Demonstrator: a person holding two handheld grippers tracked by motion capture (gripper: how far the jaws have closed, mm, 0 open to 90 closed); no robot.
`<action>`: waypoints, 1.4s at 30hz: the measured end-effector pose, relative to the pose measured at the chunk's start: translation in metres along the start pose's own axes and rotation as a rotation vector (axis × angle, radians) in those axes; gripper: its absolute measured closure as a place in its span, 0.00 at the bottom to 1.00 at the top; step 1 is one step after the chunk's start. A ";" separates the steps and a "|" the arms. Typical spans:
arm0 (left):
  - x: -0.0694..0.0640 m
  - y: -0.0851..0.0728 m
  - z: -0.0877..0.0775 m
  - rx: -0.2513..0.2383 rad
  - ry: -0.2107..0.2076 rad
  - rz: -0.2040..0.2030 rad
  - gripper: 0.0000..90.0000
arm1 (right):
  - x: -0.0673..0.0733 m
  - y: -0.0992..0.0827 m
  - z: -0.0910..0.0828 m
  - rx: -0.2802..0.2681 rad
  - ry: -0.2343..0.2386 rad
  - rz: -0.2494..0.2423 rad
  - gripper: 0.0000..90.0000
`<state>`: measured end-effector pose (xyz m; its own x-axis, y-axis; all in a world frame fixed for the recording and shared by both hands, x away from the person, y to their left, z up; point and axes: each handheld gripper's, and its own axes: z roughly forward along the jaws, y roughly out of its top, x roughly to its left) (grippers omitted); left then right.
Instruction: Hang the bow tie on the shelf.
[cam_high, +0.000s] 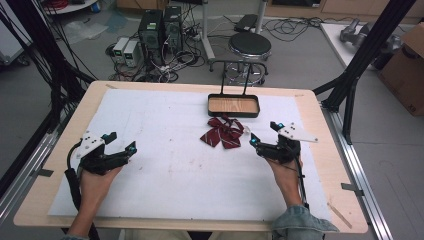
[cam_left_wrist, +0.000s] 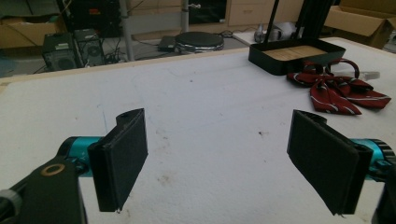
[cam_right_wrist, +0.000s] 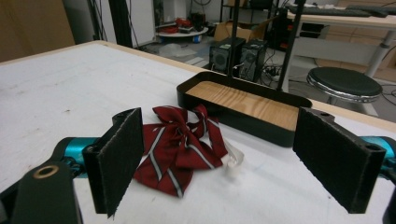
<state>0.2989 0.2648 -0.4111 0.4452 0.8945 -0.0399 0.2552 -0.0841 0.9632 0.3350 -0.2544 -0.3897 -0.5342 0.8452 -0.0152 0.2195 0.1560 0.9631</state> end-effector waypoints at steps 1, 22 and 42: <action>0.000 0.000 0.000 0.000 0.000 0.000 0.23 | 0.000 0.002 0.004 0.002 0.004 -0.002 0.18; -0.001 0.000 0.004 -0.006 -0.057 0.003 0.23 | 0.012 0.006 0.117 0.103 0.064 -0.025 0.30; -0.001 0.000 0.004 -0.017 -0.066 0.005 0.23 | 0.017 -0.016 0.157 0.316 0.078 -0.067 0.59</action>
<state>0.3021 0.2624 -0.4120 0.5026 0.8629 -0.0520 0.2386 -0.0806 0.9678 0.4506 -0.1626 -0.4479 -0.6141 0.7881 -0.0429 0.4180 0.3708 0.8293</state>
